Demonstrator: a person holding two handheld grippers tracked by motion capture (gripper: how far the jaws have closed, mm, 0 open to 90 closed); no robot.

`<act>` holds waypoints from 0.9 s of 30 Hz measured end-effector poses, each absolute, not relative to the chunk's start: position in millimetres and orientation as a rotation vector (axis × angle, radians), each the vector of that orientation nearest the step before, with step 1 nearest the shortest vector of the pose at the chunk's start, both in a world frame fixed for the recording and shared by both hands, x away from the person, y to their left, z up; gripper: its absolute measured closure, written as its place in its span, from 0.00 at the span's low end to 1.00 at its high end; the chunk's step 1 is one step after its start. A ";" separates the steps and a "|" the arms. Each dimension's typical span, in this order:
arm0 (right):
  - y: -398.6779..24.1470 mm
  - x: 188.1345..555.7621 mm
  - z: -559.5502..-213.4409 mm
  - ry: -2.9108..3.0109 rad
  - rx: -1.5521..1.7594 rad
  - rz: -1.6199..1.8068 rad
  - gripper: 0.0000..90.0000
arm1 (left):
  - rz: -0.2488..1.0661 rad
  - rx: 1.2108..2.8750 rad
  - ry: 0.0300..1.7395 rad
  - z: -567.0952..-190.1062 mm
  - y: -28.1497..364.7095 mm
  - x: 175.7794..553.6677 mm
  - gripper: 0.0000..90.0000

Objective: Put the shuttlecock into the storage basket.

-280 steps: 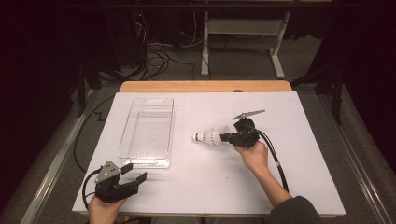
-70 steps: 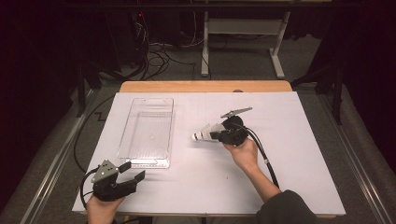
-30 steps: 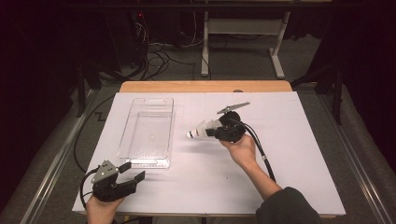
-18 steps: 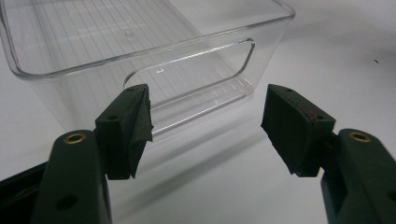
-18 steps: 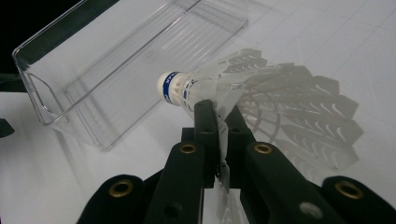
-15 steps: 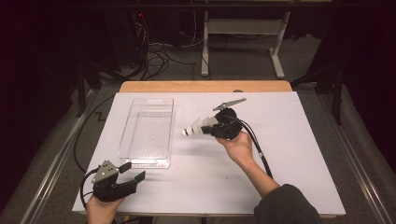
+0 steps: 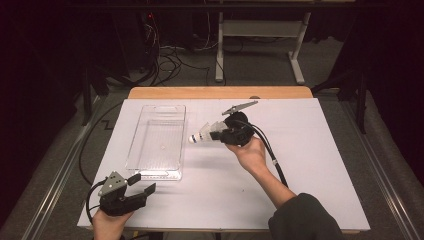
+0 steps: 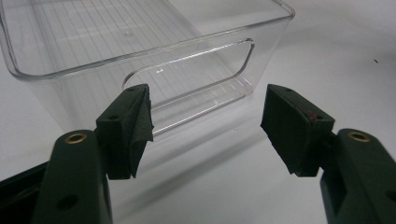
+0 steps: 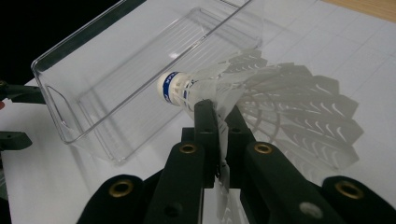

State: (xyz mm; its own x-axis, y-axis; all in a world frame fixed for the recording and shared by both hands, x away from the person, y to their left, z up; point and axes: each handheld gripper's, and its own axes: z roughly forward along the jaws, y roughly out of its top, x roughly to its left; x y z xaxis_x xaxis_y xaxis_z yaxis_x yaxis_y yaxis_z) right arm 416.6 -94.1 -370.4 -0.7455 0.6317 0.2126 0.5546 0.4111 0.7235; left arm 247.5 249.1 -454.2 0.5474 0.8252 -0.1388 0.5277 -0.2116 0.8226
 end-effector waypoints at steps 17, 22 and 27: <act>-72.0 415.4 -362.5 2.573 1.035 1.271 0.99 | 0.420 1.879 1.107 -453.6 250.5 246.8 0.38; -64.6 416.9 -359.5 2.576 1.020 1.271 0.99 | 0.420 1.878 1.107 -453.5 250.9 246.7 0.38; -55.2 417.9 -358.0 2.582 1.003 1.268 0.99 | 0.421 1.878 1.107 -453.5 250.7 246.5 0.38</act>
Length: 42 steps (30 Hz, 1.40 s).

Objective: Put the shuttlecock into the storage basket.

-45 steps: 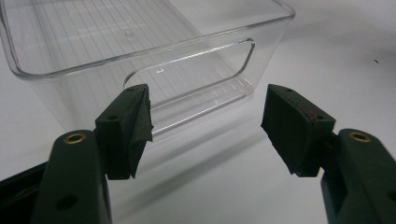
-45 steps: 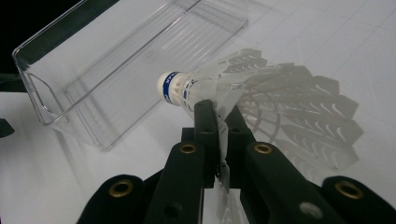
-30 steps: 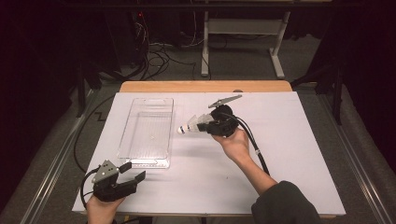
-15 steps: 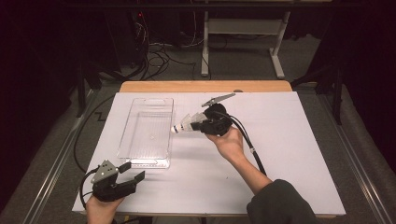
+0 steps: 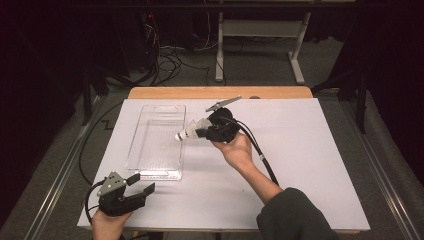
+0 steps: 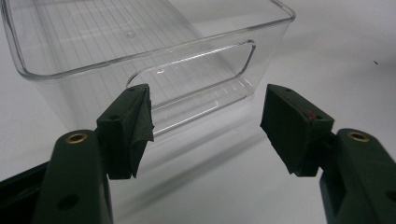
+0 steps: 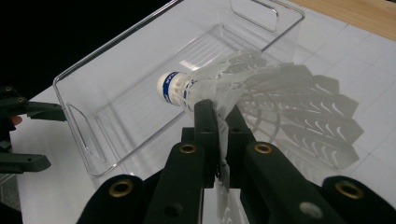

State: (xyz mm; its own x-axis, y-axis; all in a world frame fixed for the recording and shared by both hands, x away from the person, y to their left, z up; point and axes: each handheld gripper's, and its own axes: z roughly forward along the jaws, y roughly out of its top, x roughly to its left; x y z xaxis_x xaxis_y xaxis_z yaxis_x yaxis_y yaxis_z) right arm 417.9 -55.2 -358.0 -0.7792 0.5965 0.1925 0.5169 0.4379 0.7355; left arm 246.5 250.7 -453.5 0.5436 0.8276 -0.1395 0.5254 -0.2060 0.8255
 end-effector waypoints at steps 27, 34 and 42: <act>-7.0 430.3 -366.4 2.605 0.992 1.206 0.99 | 0.417 1.874 1.108 -453.6 252.4 245.7 0.38; 6.5 431.6 -370.5 2.630 0.981 1.175 0.99 | 0.416 1.869 1.108 -453.5 252.6 245.4 0.39; 24.1 433.5 -376.0 2.649 0.965 1.160 0.99 | 0.415 1.868 1.106 -453.4 253.3 245.4 0.38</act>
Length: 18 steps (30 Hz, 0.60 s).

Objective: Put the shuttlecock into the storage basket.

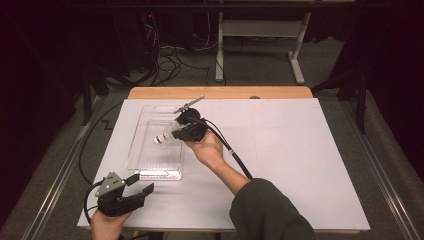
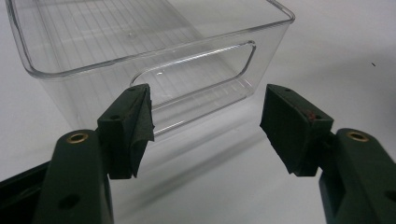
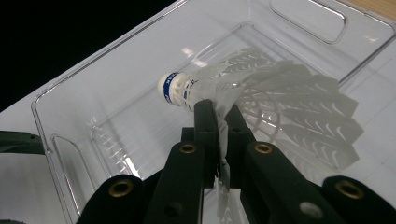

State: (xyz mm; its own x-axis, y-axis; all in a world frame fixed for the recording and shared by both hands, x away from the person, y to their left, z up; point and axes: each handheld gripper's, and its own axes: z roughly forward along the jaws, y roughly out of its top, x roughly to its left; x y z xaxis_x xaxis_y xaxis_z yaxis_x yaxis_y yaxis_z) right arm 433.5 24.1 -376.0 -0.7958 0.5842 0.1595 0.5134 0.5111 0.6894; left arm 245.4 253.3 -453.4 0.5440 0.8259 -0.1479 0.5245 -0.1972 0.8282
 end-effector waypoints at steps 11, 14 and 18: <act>42.0 435.9 -384.2 2.670 0.967 1.135 0.99 | 0.414 1.868 1.103 -453.1 254.1 245.0 0.39; 46.4 436.4 -387.7 2.674 0.966 1.115 0.99 | 0.414 1.868 1.101 -452.8 254.1 244.4 0.39; 52.0 437.0 -391.9 2.678 0.976 1.105 0.99 | 0.416 1.865 1.101 -452.8 254.6 244.2 0.39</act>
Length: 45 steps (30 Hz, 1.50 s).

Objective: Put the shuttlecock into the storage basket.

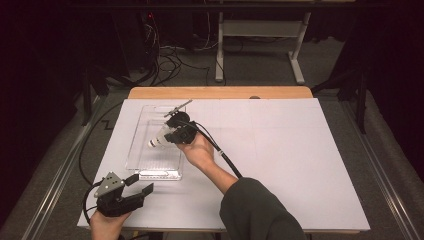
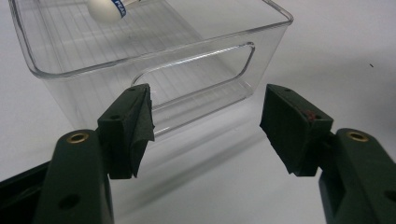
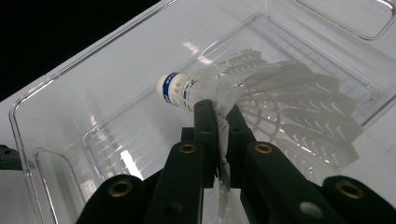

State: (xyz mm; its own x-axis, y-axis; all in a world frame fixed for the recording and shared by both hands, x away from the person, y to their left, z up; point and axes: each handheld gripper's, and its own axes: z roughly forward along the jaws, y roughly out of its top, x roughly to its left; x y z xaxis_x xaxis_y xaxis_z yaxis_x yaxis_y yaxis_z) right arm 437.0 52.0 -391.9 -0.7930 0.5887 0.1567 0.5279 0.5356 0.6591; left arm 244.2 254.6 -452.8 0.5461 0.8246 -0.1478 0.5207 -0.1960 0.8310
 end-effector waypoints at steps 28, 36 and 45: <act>84.5 434.0 -409.6 2.733 0.924 1.028 0.98 | 0.409 1.873 1.092 -452.9 253.3 244.3 0.38; 90.6 431.8 -413.3 2.744 0.914 1.017 0.97 | 0.410 1.874 1.089 -452.8 253.6 243.6 0.38; 91.8 431.5 -415.0 2.784 0.915 0.997 0.94 | 0.412 1.873 1.090 -452.8 253.6 243.2 0.38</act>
State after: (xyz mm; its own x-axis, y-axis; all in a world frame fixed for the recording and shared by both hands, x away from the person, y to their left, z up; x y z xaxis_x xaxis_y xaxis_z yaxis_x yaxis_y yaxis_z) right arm 431.5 91.8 -415.0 -0.8241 0.5466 0.1486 0.5166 0.6180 0.5926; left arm 243.2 253.6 -452.8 0.5557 0.8186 -0.1449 0.5180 -0.2047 0.8305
